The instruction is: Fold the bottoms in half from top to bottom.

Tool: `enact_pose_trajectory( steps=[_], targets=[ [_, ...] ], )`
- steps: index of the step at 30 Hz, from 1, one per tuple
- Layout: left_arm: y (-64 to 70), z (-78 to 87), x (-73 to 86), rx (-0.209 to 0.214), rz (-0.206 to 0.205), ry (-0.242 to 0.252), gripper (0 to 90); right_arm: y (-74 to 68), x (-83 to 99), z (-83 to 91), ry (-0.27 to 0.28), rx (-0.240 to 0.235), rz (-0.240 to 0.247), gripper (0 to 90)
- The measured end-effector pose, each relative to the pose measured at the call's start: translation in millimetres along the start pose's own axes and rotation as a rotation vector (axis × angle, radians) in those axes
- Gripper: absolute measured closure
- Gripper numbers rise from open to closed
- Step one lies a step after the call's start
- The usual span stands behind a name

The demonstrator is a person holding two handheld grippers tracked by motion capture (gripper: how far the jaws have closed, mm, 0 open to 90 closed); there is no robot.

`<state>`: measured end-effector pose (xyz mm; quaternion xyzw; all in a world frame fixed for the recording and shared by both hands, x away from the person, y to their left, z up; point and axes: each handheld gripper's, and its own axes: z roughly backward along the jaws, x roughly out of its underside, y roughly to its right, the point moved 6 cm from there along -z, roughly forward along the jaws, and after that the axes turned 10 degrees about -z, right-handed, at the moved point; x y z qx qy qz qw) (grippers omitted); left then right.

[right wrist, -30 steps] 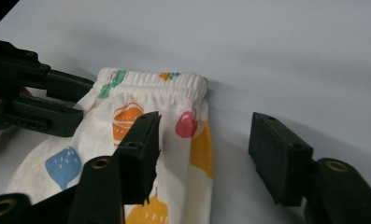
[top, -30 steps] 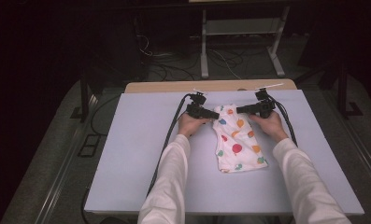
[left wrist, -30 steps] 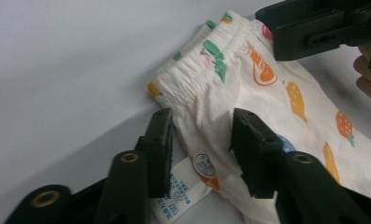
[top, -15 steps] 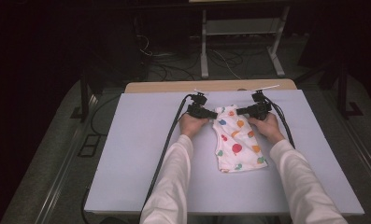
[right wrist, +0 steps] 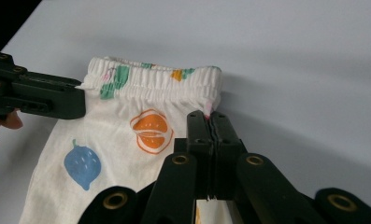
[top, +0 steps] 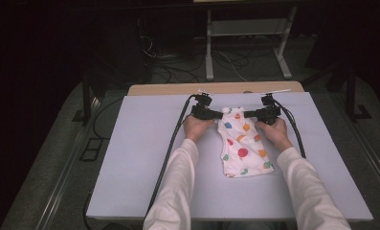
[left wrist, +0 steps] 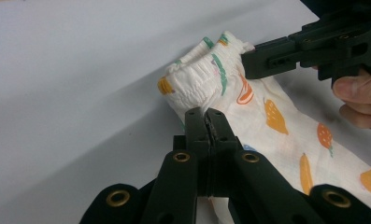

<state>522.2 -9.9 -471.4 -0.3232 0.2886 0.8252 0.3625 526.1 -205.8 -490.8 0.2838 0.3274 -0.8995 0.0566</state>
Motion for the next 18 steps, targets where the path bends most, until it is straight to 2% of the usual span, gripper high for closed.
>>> enact_pose_trajectory(
  steps=[7,13,18],
  targets=[
    [3.4,4.2,3.0,-0.005,0.006,0.030,88.8,-5.4,5.0,6.5,0.014,0.003,0.032,86.9],
    [10.4,4.2,3.8,-0.006,0.015,0.049,88.8,-10.9,6.6,14.3,0.043,0.046,0.070,86.9],
    [16.6,7.8,2.2,-0.011,0.001,0.055,88.8,-15.0,4.8,22.4,0.064,0.049,0.083,86.9]
  ],
)
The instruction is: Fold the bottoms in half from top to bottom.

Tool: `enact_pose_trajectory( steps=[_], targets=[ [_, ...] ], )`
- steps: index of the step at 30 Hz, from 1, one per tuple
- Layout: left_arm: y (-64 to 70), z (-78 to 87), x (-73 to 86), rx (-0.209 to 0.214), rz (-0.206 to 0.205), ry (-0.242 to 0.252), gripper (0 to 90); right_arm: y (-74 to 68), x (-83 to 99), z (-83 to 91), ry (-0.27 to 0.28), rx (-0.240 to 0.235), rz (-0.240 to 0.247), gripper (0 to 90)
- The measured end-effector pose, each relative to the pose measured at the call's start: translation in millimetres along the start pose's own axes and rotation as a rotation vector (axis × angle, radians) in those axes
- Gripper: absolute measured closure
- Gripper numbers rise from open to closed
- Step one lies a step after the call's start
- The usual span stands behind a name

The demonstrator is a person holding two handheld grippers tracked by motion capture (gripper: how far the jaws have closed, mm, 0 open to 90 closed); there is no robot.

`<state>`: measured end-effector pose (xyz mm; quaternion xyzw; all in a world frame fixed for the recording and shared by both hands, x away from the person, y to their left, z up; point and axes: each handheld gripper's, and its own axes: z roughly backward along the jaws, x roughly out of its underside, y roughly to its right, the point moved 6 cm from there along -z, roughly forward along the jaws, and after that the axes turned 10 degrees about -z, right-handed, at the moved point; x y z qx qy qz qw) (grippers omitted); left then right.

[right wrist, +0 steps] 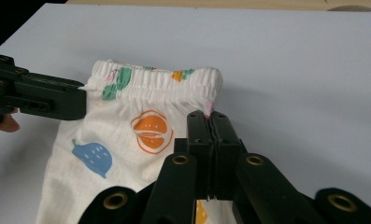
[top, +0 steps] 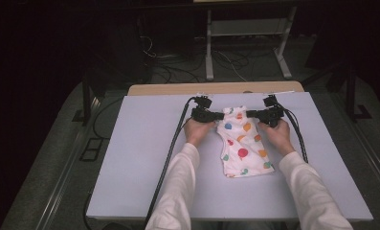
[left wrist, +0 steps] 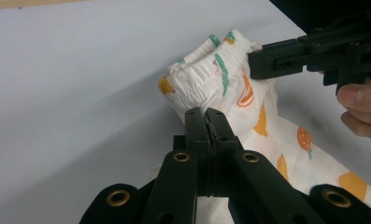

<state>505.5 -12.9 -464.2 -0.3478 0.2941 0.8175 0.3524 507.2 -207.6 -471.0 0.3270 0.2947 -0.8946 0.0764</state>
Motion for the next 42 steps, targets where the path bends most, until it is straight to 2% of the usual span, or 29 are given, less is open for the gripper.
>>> enact_pose_trajectory(
  steps=[2,10,15,20,25,32,35,38,42],
  targets=[
    [3.0,2.6,0.1,-0.004,-0.010,-0.007,88.8,-1.3,0.2,4.4,0.010,-0.006,0.011,86.9],
    [18.9,13.6,-3.2,-0.003,-0.032,0.023,88.8,-9.0,2.9,22.5,0.051,-0.014,0.018,86.9],
    [28.0,19.9,-3.0,-0.002,-0.051,0.041,88.8,-12.3,5.8,32.8,0.067,-0.020,0.042,86.9],
    [36.3,21.0,-3.8,0.000,-0.065,0.052,88.8,-13.5,9.1,40.2,0.090,-0.030,0.046,86.9],
    [42.4,23.3,-3.7,0.005,-0.060,0.067,88.8,-14.0,12.1,46.9,0.105,-0.035,0.055,87.0],
    [48.7,27.7,3.7,-0.002,-0.061,0.056,88.8,-18.3,24.1,52.3,0.103,-0.051,0.060,86.9],
    [51.7,29.6,6.3,0.002,-0.060,0.063,88.8,-19.6,28.6,53.5,0.104,-0.051,0.064,86.9],
    [54.9,31.4,8.5,0.008,-0.055,0.079,88.8,-20.4,31.6,56.8,0.112,-0.064,0.049,86.9],
    [59.5,32.5,13.1,0.016,-0.052,0.093,88.8,-22.3,34.5,61.0,0.099,-0.059,0.066,86.9]
  ],
)
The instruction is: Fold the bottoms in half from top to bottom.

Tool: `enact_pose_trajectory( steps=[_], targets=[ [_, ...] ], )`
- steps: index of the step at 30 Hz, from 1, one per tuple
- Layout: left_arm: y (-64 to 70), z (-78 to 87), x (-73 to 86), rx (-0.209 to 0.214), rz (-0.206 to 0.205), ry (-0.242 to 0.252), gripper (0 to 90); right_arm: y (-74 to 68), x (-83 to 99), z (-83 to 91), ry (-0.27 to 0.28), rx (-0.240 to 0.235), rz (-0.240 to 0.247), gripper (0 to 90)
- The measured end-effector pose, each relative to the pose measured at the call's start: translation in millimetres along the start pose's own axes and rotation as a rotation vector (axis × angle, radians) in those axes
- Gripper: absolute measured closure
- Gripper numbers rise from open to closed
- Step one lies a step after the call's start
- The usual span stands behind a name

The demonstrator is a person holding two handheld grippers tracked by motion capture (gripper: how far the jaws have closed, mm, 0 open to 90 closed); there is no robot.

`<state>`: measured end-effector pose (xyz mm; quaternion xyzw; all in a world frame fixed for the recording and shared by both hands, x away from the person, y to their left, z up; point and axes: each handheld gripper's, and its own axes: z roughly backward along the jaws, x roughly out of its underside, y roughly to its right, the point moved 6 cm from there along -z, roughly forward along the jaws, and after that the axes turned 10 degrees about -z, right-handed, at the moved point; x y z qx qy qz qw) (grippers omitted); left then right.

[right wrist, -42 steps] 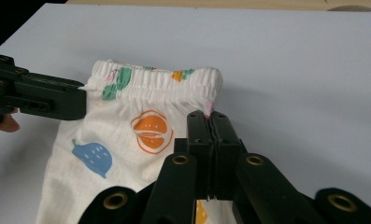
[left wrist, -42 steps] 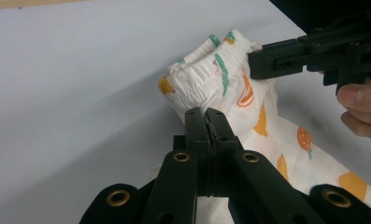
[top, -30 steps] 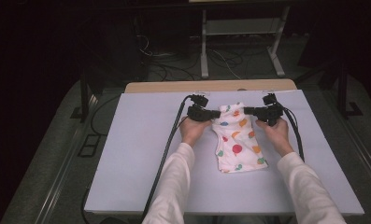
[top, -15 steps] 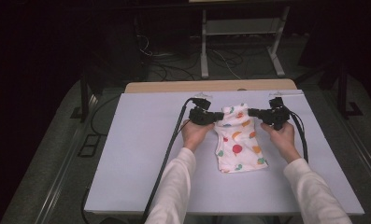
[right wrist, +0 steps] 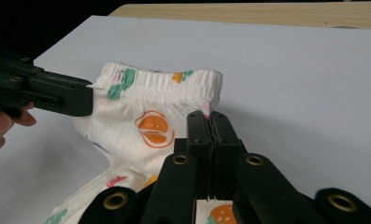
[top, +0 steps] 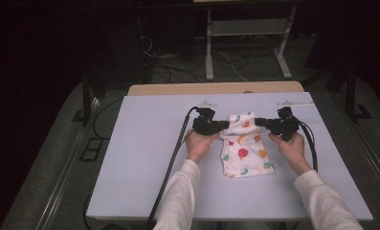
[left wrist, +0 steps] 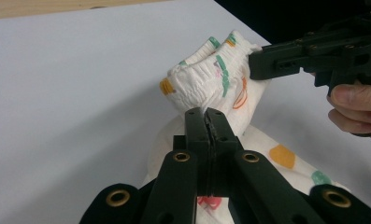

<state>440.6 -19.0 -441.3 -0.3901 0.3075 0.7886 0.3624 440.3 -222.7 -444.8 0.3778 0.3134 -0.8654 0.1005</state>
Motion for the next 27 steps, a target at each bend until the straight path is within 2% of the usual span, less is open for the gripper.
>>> enact_pose_trajectory(
  steps=[8,21,27],
  targets=[
    [5.8,5.9,3.8,0.008,0.004,0.017,88.8,-8.6,5.3,10.9,0.004,-0.011,0.034,86.9],
    [23.3,14.5,5.7,0.031,-0.046,0.008,88.8,-11.2,17.0,23.6,-0.003,-0.022,0.036,86.9],
    [27.1,15.5,10.8,0.039,-0.044,0.006,88.8,-12.5,21.8,26.0,-0.015,-0.026,0.035,86.9]
  ],
)
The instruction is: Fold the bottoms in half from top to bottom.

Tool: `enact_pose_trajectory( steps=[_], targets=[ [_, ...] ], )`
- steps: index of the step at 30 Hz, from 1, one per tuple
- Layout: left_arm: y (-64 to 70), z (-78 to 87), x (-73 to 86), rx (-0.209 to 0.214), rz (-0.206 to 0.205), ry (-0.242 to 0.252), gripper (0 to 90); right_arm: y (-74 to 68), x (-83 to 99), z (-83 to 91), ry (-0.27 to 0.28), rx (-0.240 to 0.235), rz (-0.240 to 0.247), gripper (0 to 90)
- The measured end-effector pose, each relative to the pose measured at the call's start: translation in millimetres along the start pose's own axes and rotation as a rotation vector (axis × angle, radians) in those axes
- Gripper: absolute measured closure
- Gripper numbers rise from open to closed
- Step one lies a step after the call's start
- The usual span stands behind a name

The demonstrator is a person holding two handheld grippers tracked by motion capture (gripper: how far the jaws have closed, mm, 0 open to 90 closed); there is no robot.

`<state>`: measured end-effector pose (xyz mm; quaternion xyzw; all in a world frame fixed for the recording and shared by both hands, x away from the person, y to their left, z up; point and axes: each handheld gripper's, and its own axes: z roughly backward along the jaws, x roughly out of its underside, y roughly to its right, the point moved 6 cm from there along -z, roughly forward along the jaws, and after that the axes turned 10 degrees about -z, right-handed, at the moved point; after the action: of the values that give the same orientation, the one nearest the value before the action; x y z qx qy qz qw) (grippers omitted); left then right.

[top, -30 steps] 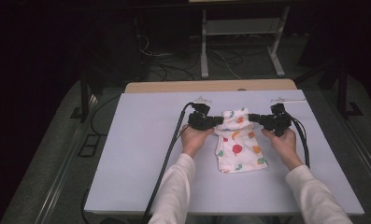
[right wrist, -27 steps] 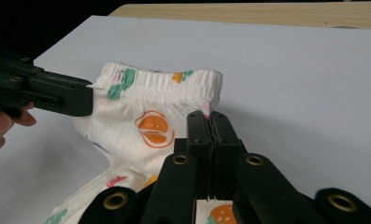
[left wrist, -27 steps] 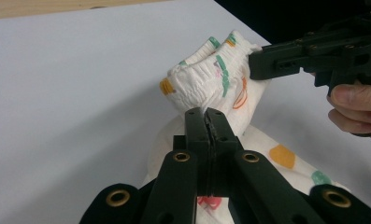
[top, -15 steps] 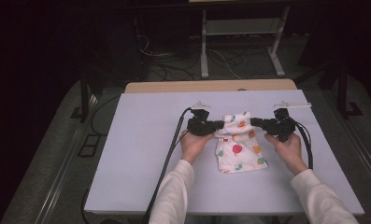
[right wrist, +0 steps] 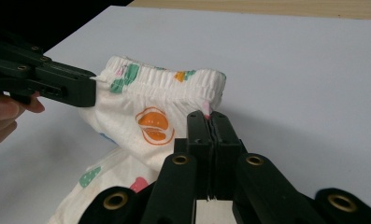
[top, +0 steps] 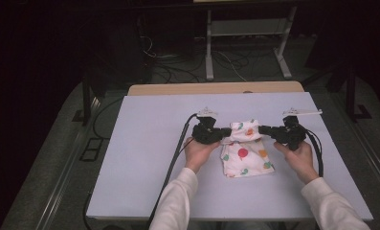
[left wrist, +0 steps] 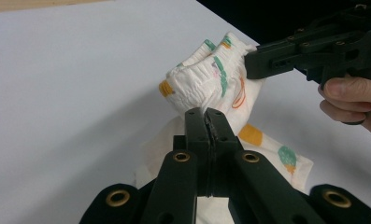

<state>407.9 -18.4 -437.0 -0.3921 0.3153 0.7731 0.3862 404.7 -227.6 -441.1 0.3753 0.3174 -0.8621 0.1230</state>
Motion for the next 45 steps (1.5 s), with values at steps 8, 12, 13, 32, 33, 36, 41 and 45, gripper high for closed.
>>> enact_pose_trajectory(
  steps=[8,12,13,32,33,36,41,45],
  targets=[
    [4.3,-2.0,11.9,0.014,0.011,-0.009,88.7,-1.3,10.9,0.6,-0.033,0.008,0.014,86.9],
    [9.0,-2.3,14.4,0.029,0.003,-0.011,88.8,-0.1,16.4,1.5,-0.047,0.014,0.021,86.9],
    [10.4,-2.2,14.8,0.034,0.001,-0.011,88.7,0.1,17.3,2.1,-0.049,0.011,0.016,86.9],
    [25.0,2.8,32.8,0.075,-0.008,-0.020,88.7,-6.2,35.8,13.0,-0.103,-0.019,0.019,86.9],
    [25.5,3.4,33.0,0.077,-0.008,-0.018,88.6,-6.6,36.5,13.3,-0.106,-0.019,0.019,86.9],
    [28.3,3.8,34.2,0.083,-0.017,-0.024,88.6,-7.0,38.2,14.0,-0.117,-0.021,0.018,86.8],
    [32.6,2.2,37.6,0.084,-0.034,-0.040,88.6,-5.3,43.1,14.0,-0.133,-0.016,0.017,86.8],
    [34.2,-0.2,41.3,0.089,-0.035,-0.052,88.6,-5.0,45.9,14.4,-0.147,-0.014,0.021,86.8]
  ],
)
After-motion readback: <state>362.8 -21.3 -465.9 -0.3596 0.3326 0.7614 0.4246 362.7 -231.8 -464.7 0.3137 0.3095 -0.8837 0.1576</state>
